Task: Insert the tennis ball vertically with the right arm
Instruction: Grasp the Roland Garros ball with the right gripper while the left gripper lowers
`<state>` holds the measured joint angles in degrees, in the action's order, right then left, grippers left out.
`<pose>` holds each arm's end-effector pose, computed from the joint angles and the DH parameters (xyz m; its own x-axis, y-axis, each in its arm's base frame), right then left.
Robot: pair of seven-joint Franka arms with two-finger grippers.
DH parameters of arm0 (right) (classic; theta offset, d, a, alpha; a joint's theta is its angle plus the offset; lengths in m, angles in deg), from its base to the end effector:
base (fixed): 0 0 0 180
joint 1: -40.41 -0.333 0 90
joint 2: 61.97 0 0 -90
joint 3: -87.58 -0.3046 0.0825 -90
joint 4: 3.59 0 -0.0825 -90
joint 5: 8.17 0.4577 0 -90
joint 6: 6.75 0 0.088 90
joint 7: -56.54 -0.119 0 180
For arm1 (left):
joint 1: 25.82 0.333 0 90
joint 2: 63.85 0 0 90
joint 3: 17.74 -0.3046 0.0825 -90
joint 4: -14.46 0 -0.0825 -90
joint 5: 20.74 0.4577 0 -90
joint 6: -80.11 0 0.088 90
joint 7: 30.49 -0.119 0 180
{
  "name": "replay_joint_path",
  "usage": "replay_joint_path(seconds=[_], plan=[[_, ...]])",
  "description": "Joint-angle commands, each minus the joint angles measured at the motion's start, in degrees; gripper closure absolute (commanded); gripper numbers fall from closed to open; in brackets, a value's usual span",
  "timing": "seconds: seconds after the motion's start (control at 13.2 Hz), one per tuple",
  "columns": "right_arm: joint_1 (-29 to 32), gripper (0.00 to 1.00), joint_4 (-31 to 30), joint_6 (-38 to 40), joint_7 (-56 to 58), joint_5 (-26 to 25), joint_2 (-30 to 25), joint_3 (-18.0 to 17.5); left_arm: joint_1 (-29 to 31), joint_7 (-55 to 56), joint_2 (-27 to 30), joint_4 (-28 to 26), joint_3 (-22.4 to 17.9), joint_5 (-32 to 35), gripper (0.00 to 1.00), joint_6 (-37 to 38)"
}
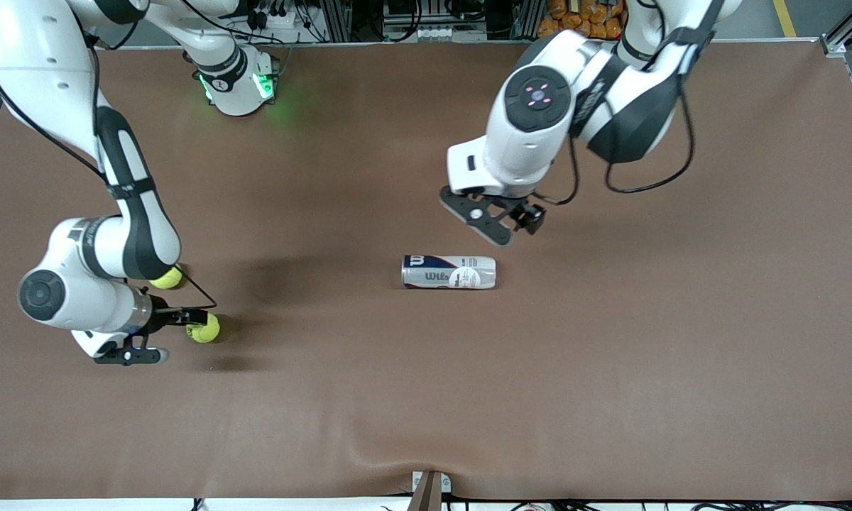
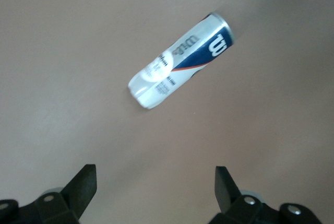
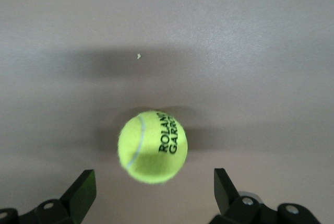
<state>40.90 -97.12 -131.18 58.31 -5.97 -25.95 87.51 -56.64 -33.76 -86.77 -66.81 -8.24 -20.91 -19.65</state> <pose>0.7283 -0.0035 0.1767 0.9961 0.0017 -0.0886 -0.0012 -0.9995 -0.0331 0.5714 -0.4649 0.4272 0.7286 -0.6816 -0.0683 -0.6779 -0.7317 0.0712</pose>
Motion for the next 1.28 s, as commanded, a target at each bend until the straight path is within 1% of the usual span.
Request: replay_joint_path(seconds=[0.0,0.23,0.45,0.6,0.68,0.83,0.98,1.06,1.21], plan=[[-0.05,0.0,0.81,-2.12,0.78,0.96,2.21,0.16,-1.0,-5.93,-3.09,1.9,-0.37,0.78,0.0,-2.44],[-0.48,0.0,-2.25,-7.39,0.69,0.96,2.83,0.16,-1.87,-10.07,-5.02,1.9,-0.28,0.78,0.0,-4.91],[-0.93,0.0,-2.97,-8.02,0.61,0.96,2.92,0.16,-2.84,-15.25,-6.95,1.9,-0.37,0.78,0.0,-7.8],[-0.93,0.01,-3.32,-7.94,0.52,0.96,2.92,0.16,-3.98,-20.25,-9.06,1.9,-0.63,0.95,0.0,-12.36],[-0.93,0.09,-3.32,-7.85,0.52,0.96,2.92,0.16,-3.99,-22.45,-10.03,1.9,-0.54,1.3,0.0,-14.47],[-0.93,0.3,-3.23,-7.76,0.61,0.96,2.83,0.16,-5.21,-23.09,-11.88,1.99,-0.8,3.23,0.0,-16.51],[-0.84,0.55,-3.06,-7.67,0.61,0.96,2.74,0.16,-6.01,-23.18,-13.55,2.16,-1.24,4.64,0.0,-19.22],[-0.75,0.61,-3.06,-7.58,0.61,0.96,2.65,0.16,-6.44,-23.27,-14.08,2.25,-1.33,7.26,0.0,-21.07],[-0.4,0.61,-2.97,-7.58,0.78,0.88,2.39,0.16,-8.64,-22.83,-15.04,3.12,-1.25,13.5,0.0,-21.61]])
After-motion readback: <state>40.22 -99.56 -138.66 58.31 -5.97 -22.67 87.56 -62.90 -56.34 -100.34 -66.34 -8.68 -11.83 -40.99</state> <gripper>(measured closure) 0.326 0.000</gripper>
